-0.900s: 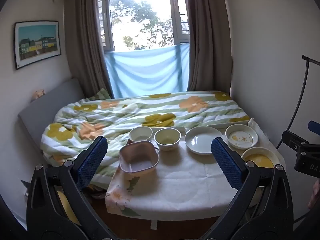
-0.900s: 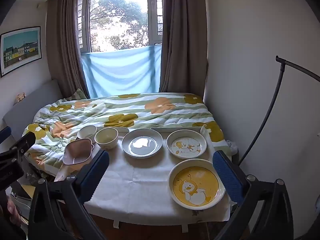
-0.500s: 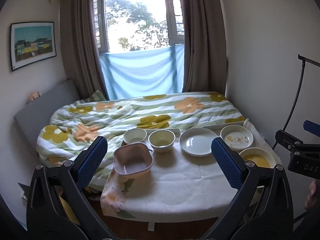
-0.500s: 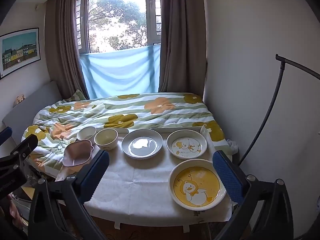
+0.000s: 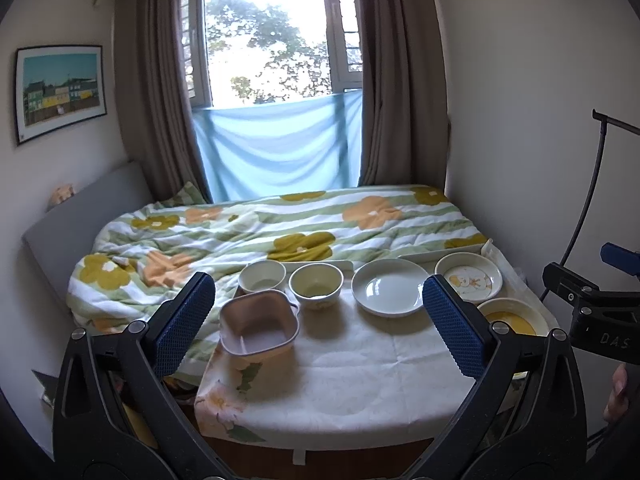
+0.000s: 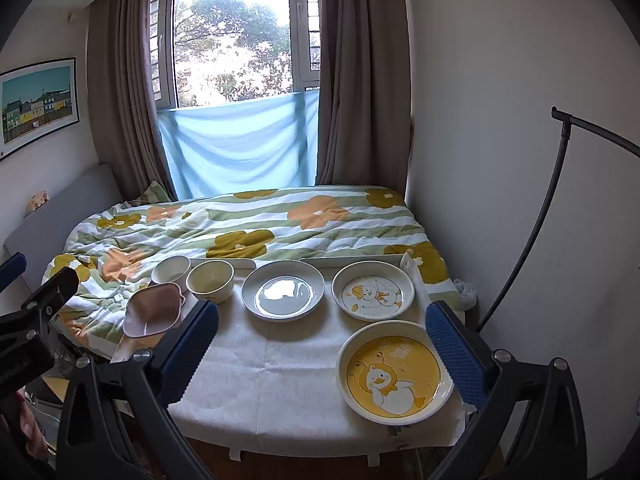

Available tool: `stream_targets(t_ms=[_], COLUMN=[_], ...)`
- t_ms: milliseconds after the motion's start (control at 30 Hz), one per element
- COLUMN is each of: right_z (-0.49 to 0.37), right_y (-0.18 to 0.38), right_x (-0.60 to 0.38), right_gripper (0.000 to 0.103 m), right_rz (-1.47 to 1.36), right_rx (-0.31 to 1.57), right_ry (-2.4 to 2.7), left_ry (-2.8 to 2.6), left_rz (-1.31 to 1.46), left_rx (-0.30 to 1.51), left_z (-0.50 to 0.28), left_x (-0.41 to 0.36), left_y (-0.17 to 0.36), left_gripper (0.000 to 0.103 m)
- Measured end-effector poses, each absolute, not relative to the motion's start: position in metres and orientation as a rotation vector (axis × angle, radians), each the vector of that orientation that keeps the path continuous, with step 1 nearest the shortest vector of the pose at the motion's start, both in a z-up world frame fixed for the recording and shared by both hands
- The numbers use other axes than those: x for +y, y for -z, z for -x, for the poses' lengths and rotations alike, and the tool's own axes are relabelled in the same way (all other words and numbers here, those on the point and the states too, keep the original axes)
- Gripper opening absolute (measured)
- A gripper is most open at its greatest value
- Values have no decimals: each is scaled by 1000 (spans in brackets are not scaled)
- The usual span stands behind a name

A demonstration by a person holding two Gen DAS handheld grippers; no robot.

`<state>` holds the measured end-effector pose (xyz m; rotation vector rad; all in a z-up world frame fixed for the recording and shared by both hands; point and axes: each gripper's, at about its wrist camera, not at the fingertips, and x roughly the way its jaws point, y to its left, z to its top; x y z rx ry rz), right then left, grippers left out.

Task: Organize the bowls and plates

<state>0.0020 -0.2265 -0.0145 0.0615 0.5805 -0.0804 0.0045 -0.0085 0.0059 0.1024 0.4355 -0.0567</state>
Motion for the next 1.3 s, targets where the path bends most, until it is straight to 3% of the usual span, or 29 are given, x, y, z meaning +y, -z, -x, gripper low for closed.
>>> stream_targets(t_ms=[1300], right_z=[-7], right_y=[19], right_x=[-224], right_gripper=[103], right_rz=[-57], right_rx=[593], right_ry=[83], left_ry=[62], left_rz=[-80], left_rx=[461], left_z=[-12], left_x=[-9], left_y=[-5], left_gripper=[103])
